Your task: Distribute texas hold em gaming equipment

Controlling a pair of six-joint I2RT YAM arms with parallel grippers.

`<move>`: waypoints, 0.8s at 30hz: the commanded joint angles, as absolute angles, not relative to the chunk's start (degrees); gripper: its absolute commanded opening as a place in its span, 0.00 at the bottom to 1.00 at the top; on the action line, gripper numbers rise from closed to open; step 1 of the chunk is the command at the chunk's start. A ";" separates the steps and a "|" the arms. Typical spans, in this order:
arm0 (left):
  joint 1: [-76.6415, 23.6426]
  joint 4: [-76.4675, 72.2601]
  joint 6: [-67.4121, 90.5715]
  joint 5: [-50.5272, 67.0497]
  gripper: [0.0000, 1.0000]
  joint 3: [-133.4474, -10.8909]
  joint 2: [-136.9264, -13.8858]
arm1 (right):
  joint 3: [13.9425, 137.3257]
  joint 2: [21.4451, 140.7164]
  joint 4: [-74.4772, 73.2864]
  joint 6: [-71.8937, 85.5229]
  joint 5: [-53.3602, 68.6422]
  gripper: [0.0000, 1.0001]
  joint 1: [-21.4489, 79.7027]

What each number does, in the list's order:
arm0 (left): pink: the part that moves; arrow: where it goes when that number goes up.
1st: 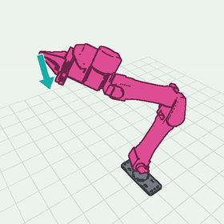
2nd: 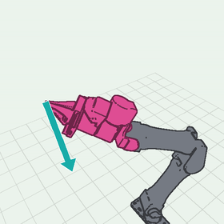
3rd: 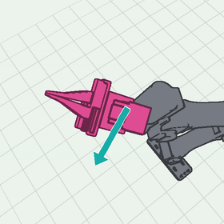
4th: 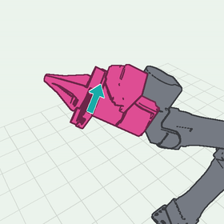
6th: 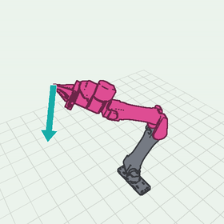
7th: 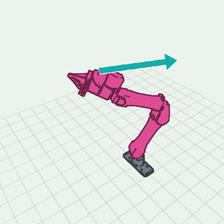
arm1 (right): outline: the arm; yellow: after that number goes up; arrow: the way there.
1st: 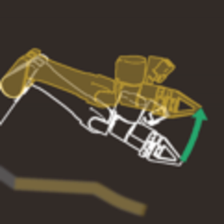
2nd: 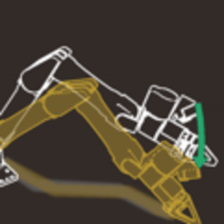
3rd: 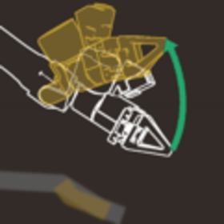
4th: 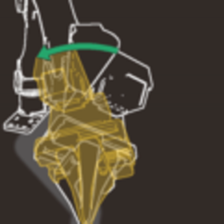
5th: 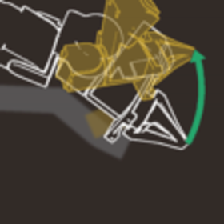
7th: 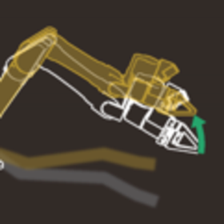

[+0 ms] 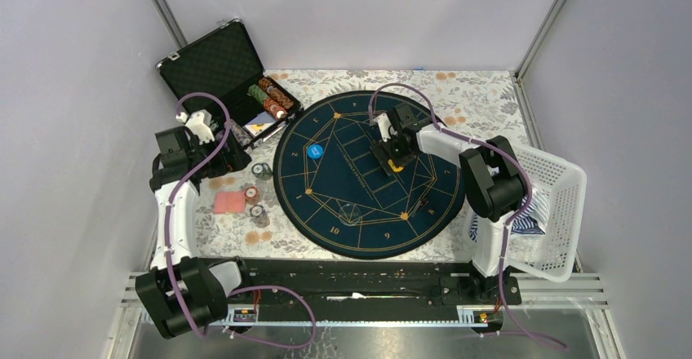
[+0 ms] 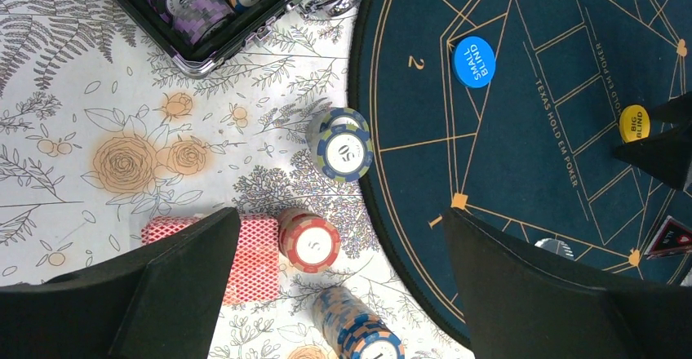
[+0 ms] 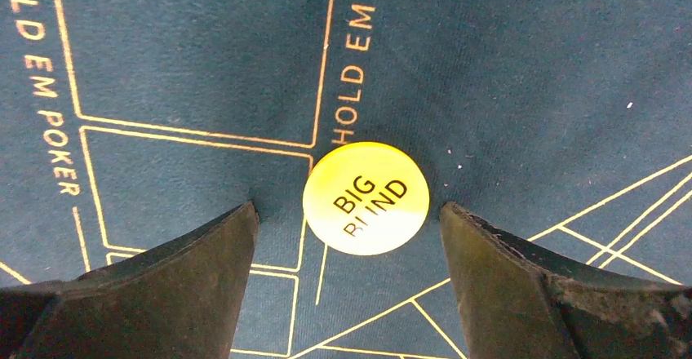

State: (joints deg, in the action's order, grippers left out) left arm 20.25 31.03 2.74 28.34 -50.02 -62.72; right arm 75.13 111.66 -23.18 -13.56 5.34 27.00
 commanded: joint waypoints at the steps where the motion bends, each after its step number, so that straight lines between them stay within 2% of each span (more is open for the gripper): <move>1: 19.97 30.19 1.49 29.45 0.99 -50.49 -60.41 | 78.13 113.87 -21.94 -13.20 2.08 0.86 26.89; 9: 17.52 30.20 0.45 26.76 0.99 -51.49 -58.34 | 79.01 116.78 -22.83 -12.39 3.69 0.62 25.18; 12: 15.52 30.22 0.44 24.49 0.99 -52.69 -58.43 | 78.95 116.28 -23.35 -12.39 4.44 0.56 25.18; 16: 12.95 30.68 -1.07 21.42 0.99 -54.75 -58.66 | 79.91 114.15 -24.18 -12.33 4.39 0.51 24.89; 24: 11.33 31.32 -0.95 20.34 0.99 -55.95 -58.59 | 87.69 114.04 -27.08 -12.51 4.99 0.50 19.73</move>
